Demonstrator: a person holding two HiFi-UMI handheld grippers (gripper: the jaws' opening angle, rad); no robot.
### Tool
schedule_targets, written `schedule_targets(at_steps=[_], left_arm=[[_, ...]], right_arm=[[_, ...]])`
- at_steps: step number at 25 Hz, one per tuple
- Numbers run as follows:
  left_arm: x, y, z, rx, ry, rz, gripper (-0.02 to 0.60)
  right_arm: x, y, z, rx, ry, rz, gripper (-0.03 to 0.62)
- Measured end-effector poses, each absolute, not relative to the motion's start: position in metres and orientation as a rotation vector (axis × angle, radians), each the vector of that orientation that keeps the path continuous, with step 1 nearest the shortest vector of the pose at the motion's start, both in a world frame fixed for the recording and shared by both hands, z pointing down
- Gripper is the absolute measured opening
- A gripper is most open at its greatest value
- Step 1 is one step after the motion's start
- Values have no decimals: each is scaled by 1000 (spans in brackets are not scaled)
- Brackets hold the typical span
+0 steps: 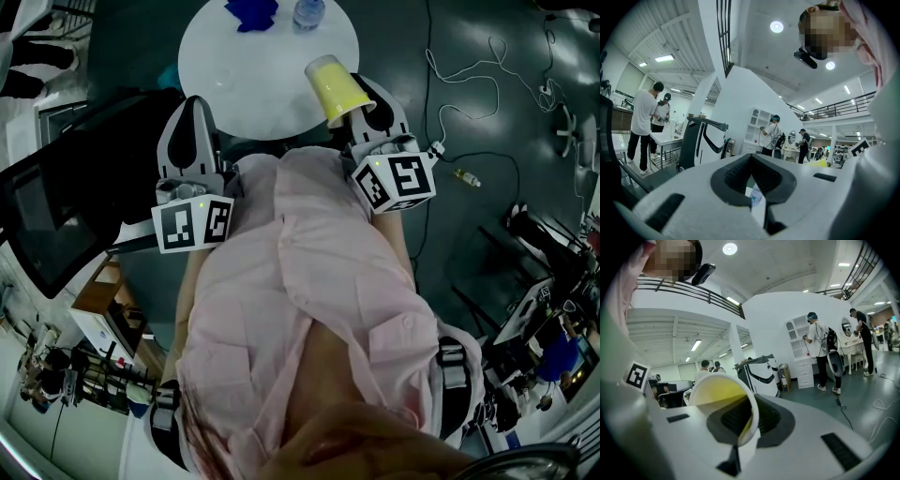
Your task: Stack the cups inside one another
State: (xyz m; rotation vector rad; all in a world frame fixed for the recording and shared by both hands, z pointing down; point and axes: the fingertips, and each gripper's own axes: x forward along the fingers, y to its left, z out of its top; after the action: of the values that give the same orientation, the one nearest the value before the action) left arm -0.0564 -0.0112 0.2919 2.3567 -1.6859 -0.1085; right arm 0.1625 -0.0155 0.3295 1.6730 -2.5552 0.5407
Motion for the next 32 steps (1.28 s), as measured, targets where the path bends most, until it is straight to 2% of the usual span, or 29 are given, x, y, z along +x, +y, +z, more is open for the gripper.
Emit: schedule_targets(at_steps=[32], left_arm=[[-84,-24,293,2319,-1750,-113,15]], right_arm=[[159,-18,333,1675,-2508,559,37]])
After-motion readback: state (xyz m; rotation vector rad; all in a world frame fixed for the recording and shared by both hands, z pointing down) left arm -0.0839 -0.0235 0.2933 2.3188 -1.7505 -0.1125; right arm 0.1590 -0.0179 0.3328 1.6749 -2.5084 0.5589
